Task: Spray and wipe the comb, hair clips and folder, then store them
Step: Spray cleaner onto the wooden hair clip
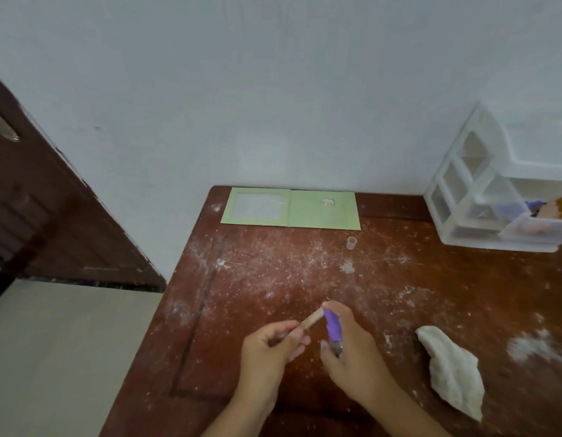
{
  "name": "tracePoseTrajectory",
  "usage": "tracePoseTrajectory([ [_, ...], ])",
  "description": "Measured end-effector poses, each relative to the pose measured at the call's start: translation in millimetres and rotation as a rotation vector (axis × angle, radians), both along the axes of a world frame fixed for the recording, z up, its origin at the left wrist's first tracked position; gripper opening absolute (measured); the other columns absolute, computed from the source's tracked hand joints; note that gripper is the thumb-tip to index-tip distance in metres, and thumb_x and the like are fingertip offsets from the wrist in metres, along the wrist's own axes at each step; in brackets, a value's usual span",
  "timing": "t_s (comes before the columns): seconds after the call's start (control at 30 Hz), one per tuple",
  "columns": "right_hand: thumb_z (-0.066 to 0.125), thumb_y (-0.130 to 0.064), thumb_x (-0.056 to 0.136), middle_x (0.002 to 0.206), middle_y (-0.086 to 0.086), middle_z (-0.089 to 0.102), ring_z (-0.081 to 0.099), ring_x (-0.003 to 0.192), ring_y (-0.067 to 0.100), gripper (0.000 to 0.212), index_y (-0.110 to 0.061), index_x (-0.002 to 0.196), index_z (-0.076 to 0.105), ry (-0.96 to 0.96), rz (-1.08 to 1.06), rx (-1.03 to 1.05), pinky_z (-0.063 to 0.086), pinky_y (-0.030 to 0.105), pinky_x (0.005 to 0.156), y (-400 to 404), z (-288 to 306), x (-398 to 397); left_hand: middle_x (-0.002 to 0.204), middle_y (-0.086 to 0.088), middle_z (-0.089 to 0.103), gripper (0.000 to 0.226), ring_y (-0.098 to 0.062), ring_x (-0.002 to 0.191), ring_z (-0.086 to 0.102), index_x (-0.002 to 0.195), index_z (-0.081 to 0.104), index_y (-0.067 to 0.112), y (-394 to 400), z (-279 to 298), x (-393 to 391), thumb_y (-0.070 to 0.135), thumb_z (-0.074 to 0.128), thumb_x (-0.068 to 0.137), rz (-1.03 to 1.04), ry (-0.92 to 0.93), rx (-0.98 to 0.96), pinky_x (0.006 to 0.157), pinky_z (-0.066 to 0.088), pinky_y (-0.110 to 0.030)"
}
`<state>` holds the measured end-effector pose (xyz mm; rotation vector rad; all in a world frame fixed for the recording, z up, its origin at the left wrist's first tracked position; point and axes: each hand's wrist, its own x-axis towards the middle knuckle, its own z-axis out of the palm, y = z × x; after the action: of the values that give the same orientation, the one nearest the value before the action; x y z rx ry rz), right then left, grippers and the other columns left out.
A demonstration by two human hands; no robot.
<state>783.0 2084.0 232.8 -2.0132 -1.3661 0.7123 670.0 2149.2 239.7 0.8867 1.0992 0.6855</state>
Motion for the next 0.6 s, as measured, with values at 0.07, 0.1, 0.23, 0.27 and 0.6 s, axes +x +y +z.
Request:
tracePoseTrajectory([
  [0.07,0.049,-0.015,0.090,0.087,-0.015,0.044,0.052,0.064,-0.002,0.049,-0.028,0.131,0.026,-0.031,-0.027,-0.002,0.037,0.008,0.057,0,4,6,0.051,-0.003,0.068,0.020,-0.009,0.050,0.067,0.072,0.063,0.007,-1,4,0,-0.011,0.058,0.080,0.015,-0.018,0.002,0.048,0.051,-0.012],
  [0.1,0.049,-0.014,0.090,0.092,-0.011,0.046,0.053,0.068,0.001,0.048,-0.025,0.131,0.027,-0.051,-0.040,0.000,0.037,0.011,0.058,0,5,8,0.050,-0.003,0.068,0.020,-0.009,0.050,0.067,0.072,0.063,0.007,-2,6,0,-0.011,0.058,0.080,0.017,-0.028,0.006,0.048,0.051,-0.012],
  [0.23,0.050,-0.013,0.089,0.087,-0.009,0.045,0.051,0.069,0.004,0.044,-0.021,0.127,0.031,-0.087,-0.071,0.016,0.038,0.012,0.058,1,10,14,0.051,-0.001,0.069,0.019,-0.009,0.052,0.068,0.074,0.063,0.008,-4,11,4,-0.010,0.057,0.080,-0.008,-0.044,0.033,0.049,0.052,-0.012],
  [0.27,0.050,-0.013,0.089,0.086,-0.010,0.044,0.048,0.067,0.001,0.044,-0.021,0.127,0.030,-0.100,-0.065,0.019,0.037,0.010,0.056,1,11,15,0.052,-0.001,0.069,0.019,-0.009,0.053,0.068,0.074,0.063,0.008,-4,12,5,-0.009,0.057,0.081,-0.008,-0.048,0.037,0.050,0.052,-0.012],
  [0.6,0.054,-0.014,0.088,0.087,-0.024,0.040,0.048,0.066,-0.006,0.047,-0.030,0.124,0.028,-0.095,-0.080,0.090,0.038,0.005,0.058,-7,18,14,0.055,-0.004,0.069,0.016,-0.008,0.054,0.068,0.077,0.063,0.006,-3,19,12,-0.007,0.057,0.082,-0.021,-0.086,0.032,0.050,0.052,-0.011],
])
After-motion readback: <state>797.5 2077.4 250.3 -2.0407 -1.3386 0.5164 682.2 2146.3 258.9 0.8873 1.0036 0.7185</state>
